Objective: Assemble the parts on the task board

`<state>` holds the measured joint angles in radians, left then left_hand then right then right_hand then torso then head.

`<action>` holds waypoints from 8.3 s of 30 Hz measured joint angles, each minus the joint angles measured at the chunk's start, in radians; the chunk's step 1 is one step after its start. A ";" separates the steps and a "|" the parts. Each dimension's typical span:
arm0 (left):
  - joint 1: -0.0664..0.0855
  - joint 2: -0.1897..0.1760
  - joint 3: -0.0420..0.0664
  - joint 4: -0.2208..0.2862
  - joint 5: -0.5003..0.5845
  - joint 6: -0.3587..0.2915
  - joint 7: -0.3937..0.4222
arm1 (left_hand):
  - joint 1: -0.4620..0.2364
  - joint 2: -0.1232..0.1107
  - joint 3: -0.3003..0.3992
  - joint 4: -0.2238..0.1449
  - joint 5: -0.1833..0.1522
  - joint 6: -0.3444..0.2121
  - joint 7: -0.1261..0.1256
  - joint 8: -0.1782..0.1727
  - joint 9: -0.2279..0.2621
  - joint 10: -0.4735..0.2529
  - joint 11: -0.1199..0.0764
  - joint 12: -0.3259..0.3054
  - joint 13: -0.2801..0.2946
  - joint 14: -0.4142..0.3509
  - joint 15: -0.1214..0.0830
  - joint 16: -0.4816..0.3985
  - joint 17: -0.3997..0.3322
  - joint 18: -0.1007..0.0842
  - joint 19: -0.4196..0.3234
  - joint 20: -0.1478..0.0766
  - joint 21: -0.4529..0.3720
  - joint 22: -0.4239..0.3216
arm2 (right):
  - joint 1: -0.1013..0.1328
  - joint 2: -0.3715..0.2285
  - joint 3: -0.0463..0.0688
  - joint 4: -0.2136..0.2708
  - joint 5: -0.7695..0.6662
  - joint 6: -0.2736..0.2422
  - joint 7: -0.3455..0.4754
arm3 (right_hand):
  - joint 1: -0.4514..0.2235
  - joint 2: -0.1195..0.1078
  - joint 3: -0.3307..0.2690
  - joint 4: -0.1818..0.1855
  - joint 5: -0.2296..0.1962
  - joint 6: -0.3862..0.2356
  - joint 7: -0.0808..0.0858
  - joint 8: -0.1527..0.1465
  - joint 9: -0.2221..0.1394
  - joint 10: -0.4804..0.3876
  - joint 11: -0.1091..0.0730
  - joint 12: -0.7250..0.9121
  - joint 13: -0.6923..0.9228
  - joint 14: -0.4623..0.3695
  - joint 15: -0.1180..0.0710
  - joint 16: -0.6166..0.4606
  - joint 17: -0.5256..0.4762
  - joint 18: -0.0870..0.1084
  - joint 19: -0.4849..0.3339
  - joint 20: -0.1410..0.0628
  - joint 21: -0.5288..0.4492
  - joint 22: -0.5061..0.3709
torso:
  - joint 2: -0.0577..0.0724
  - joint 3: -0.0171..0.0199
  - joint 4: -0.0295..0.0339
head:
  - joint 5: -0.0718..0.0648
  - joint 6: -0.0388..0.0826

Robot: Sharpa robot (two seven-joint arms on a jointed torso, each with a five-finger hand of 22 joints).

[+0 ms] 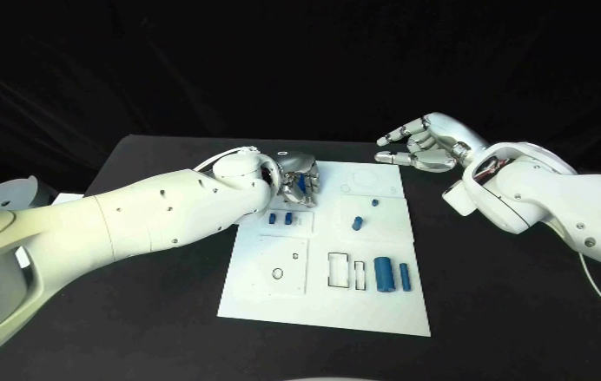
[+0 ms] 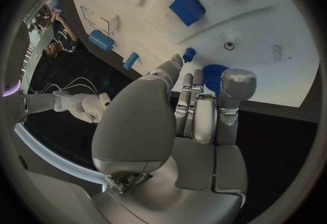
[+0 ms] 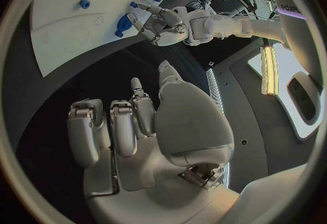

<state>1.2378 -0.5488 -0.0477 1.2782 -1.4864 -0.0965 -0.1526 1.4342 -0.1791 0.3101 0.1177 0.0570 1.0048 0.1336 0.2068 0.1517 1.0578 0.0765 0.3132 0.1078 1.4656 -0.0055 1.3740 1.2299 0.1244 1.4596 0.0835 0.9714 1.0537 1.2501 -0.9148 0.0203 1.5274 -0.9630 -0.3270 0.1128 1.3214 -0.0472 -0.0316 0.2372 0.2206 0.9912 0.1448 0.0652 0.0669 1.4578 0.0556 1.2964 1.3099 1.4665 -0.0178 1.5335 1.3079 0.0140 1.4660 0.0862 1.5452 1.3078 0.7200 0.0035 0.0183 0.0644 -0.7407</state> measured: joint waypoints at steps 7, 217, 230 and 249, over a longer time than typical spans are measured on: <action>-0.012 0.001 0.000 -0.004 -0.018 0.019 -0.010 | 0.000 0.000 0.003 0.003 0.000 0.008 -0.002 -0.003 -0.006 0.014 -0.006 -0.006 -0.011 0.000 0.000 0.008 0.002 0.000 0.000 0.000 0.049 0.044 | 0.000 0.000 0.000 0.000 0.000 0.000 0.001 | 0.004 0.004 0.000 0.000 0.000 0.000 0.000 0.000 0.000 0.000 0.000 0.002 0.001 0.000 0.000 0.000 0.000 0.000 0.000 0.000 0.000 0.000 | 0.000 -0.0002 0.0008 | -0.003 -0.003; -0.034 -0.219 0.040 0.077 0.163 -0.052 -0.032 | -0.032 -0.006 0.186 -0.086 0.000 0.049 0.026 -0.102 -0.072 0.141 0.011 -0.214 -0.031 0.000 0.010 0.027 -0.064 -0.015 0.003 0.018 0.124 0.149 | -0.013 0.010 0.000 -0.043 -0.002 0.005 -0.003 | 0.015 0.015 -0.011 -0.012 0.000 0.000 0.000 0.000 0.000 -0.058 0.004 -0.102 0.005 0.000 0.000 -0.032 0.000 0.002 0.000 0.000 -0.043 0.000 | -0.007 -0.0057 0.0177 | -0.011 -0.006; -0.010 -0.340 0.034 0.197 0.940 -0.262 0.283 | -0.018 0.057 0.214 -0.098 0.000 0.083 0.027 -0.081 -0.071 0.157 0.007 -0.174 -0.023 -0.103 0.003 -0.152 -0.403 0.031 -0.140 0.010 -0.267 -0.129 | -0.027 0.007 0.000 -0.011 -0.311 0.075 -0.141 | 0.242 -0.025 0.215 -0.087 -0.059 0.114 -0.009 0.020 0.006 -0.316 0.004 -1.159 -0.861 0.000 0.000 -0.129 -0.001 0.048 -0.054 0.004 -0.166 -0.044 | -0.006 -0.0050 0.0151 | -0.031 0.001; -0.014 -0.385 0.018 0.315 1.581 -0.237 0.484 | -0.041 0.062 0.200 -0.090 0.000 0.087 0.023 -0.081 -0.071 0.148 0.002 -0.143 -0.015 -0.136 0.000 -0.193 -0.485 0.047 -0.174 0.009 -0.376 -0.211 | -0.085 0.079 -0.003 -0.018 -0.729 0.181 -0.271 | 0.171 -0.103 0.379 -0.089 -0.116 0.138 -0.013 0.003 0.003 -0.284 0.016 -1.229 -1.109 -0.002 0.006 -0.153 -0.013 0.048 -0.050 0.007 -0.184 -0.062 | -0.006 -0.0058 0.0177 | -0.061 0.008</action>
<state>1.2239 -0.9340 -0.0295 1.5935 0.0947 -0.3337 0.3317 1.3929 -0.1174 0.5100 0.0277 0.0568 1.0914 0.1565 0.1257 0.0812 1.2058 0.0786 0.1706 0.0928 1.3293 -0.0058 1.1811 0.7448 0.1714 1.2860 0.0925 0.5951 0.8429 1.1653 -0.8354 0.0169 1.5099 -1.6920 -0.1465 -0.1580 1.4923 -0.1501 0.3475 0.1485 0.1042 1.1293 0.1321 0.0679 0.0699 1.1741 0.0716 0.0672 0.2007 1.4648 -0.0123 1.3807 1.2946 0.0616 1.4160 0.0935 1.3610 1.2460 0.7144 -0.0022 0.0360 0.0035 -0.7323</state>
